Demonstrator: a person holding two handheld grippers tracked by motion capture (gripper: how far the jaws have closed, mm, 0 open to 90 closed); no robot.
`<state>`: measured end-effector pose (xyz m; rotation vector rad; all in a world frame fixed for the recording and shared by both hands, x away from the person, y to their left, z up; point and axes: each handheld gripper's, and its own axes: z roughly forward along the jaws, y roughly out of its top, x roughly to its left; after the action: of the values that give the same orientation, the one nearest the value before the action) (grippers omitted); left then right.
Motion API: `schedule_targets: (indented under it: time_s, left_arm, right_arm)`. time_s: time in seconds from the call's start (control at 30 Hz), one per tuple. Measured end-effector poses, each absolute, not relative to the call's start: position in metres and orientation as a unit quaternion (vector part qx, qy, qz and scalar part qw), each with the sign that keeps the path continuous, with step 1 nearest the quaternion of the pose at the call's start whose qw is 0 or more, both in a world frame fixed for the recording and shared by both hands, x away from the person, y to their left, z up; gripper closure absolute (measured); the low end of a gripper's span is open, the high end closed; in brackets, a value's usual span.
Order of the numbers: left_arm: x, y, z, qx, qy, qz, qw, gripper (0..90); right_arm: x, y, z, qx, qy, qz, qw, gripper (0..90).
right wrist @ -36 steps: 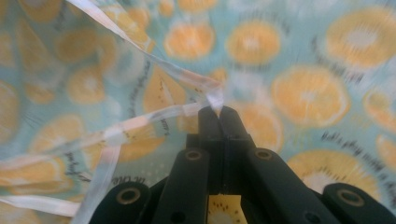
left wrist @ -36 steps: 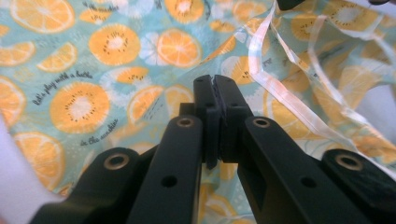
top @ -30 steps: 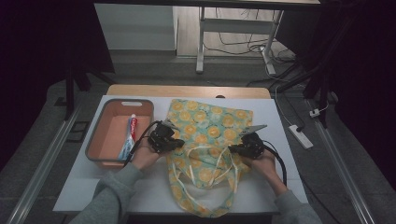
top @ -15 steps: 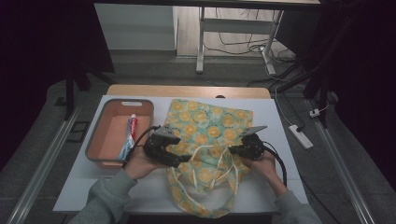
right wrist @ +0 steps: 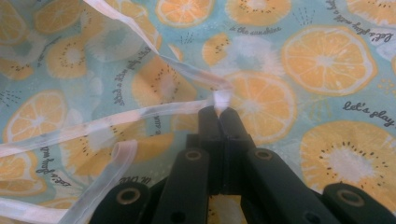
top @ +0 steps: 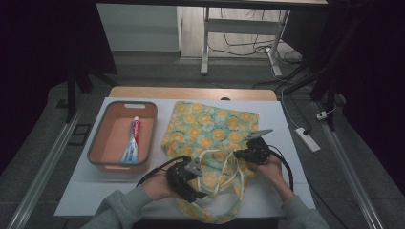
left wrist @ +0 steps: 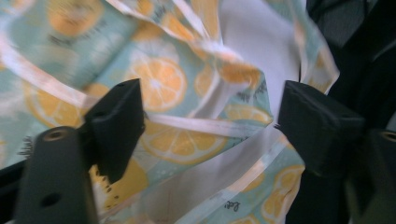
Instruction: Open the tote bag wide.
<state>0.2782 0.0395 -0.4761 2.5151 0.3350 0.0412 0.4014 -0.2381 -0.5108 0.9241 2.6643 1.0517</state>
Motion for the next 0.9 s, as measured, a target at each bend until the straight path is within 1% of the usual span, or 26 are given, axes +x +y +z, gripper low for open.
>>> schedule_targets:
  time_s: [0.07, 0.2, 0.27, 0.4, 0.47, 0.57, 0.6, 0.63, 0.67, 0.7, 0.73, 0.77, 0.8, 0.83, 0.87, 0.9]
  left_arm:
    - [0.276, 0.037, -0.481, 0.952, 0.116, 0.021, 0.283, 27.9]
    - [0.271, 0.029, -0.492, 0.961, 0.095, 0.009, 0.261, 25.9]
    - [0.269, 0.025, -0.497, 0.962, 0.088, -0.002, 0.258, 25.3]
    - [0.264, 0.019, -0.502, 0.964, 0.074, -0.007, 0.257, 25.2]
    - [0.260, 0.015, -0.504, 0.965, 0.062, 0.002, 0.255, 26.2]
    - [0.256, 0.010, -0.508, 0.967, 0.059, 0.011, 0.249, 39.4]
    - [0.257, 0.010, -0.509, 0.968, 0.061, 0.017, 0.243, 39.4]
    - [0.258, 0.010, -0.510, 0.968, 0.063, 0.019, 0.242, 46.5]
    - [0.258, 0.010, -0.510, 0.968, 0.066, 0.014, 0.244, 46.5]
    - [0.259, 0.011, -0.511, 0.966, 0.068, 0.009, 0.248, 52.2]
    - [0.259, 0.011, -0.512, 0.966, 0.069, 0.007, 0.249, 61.4]
    - [0.259, 0.012, -0.512, 0.966, 0.068, 0.004, 0.248, 61.4]
    - [0.260, 0.012, -0.512, 0.967, 0.067, 0.001, 0.246, 70.3]
    - [0.260, 0.012, -0.512, 0.967, 0.066, 0.002, 0.245, 70.3]
    - [0.261, 0.013, -0.511, 0.967, 0.068, -0.002, 0.245, 74.1]
    - [0.262, 0.014, -0.511, 0.966, 0.071, -0.012, 0.249, 82.9]
  right_arm:
    - [0.401, -0.239, -0.511, 0.306, 0.884, 0.348, 0.066, 89.3]
    - [0.402, -0.240, -0.512, 0.306, 0.884, 0.348, 0.065, 89.3]
    - [0.402, -0.240, -0.512, 0.306, 0.884, 0.348, 0.064, 89.3]
    - [0.401, -0.240, -0.512, 0.307, 0.884, 0.347, 0.064, 89.3]
    - [0.401, -0.240, -0.512, 0.307, 0.884, 0.347, 0.063, 89.3]
    - [0.401, -0.240, -0.513, 0.308, 0.884, 0.347, 0.062, 89.3]
    - [0.401, -0.240, -0.513, 0.308, 0.884, 0.347, 0.062, 89.3]
    - [0.401, -0.240, -0.512, 0.308, 0.884, 0.346, 0.063, 89.3]
    - [0.401, -0.240, -0.512, 0.308, 0.884, 0.346, 0.063, 89.3]
    - [0.401, -0.240, -0.512, 0.309, 0.884, 0.345, 0.063, 89.3]
    - [0.401, -0.240, -0.512, 0.308, 0.884, 0.347, 0.064, 89.3]
    - [0.401, -0.240, -0.512, 0.308, 0.884, 0.347, 0.064, 89.3]
    - [0.401, -0.241, -0.511, 0.309, 0.883, 0.348, 0.063, 89.3]
    - [0.401, -0.241, -0.511, 0.309, 0.883, 0.348, 0.063, 89.3]
    - [0.401, -0.242, -0.511, 0.310, 0.883, 0.348, 0.064, 89.3]
    - [0.401, -0.243, -0.511, 0.310, 0.882, 0.349, 0.065, 89.3]
